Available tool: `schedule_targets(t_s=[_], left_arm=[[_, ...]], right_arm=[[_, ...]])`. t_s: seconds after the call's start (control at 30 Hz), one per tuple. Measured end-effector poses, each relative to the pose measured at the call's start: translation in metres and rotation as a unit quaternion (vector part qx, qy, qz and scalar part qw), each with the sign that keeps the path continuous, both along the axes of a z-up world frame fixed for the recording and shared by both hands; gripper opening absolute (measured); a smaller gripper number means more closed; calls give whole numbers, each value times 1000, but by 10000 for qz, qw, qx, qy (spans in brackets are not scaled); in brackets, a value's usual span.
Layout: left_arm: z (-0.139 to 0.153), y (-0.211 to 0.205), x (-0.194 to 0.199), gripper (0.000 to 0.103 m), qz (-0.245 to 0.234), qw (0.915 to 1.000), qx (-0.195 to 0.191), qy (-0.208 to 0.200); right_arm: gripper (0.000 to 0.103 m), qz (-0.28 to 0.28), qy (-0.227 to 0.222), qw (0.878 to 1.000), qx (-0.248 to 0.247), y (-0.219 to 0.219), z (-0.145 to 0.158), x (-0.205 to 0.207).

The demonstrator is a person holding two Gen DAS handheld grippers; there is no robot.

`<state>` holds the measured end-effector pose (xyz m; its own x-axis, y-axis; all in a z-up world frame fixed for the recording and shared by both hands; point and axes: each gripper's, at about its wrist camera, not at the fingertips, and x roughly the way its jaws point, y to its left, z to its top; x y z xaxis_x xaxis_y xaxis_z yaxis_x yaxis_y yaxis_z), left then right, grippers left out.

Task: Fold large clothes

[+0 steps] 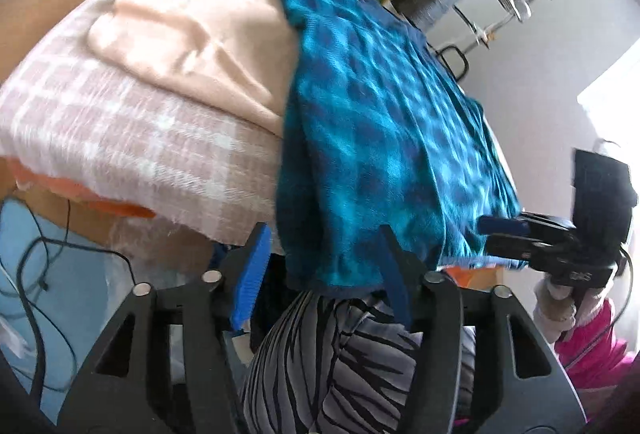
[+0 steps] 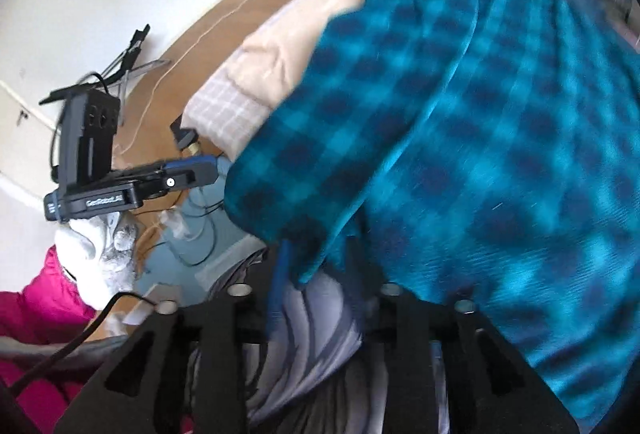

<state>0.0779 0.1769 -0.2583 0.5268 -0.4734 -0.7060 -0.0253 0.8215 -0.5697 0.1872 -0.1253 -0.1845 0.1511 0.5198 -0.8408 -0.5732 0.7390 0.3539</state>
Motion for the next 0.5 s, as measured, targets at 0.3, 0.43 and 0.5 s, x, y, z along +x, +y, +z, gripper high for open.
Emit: schedule_targets(t_s=[0.3, 0.43, 0.5], left_arm=[[-38, -2, 14, 55, 163, 9961, -766, 399], [-28, -13, 16, 8, 93, 9970, -735, 238], [-18, -16, 15, 6, 64, 9968, -799, 27]], right_arm=[[48, -274, -623, 9976, 123, 11, 46, 22], [56, -404, -793, 9960, 82, 31, 54, 45], [58, -452, -770, 9959, 130, 39, 57, 60]])
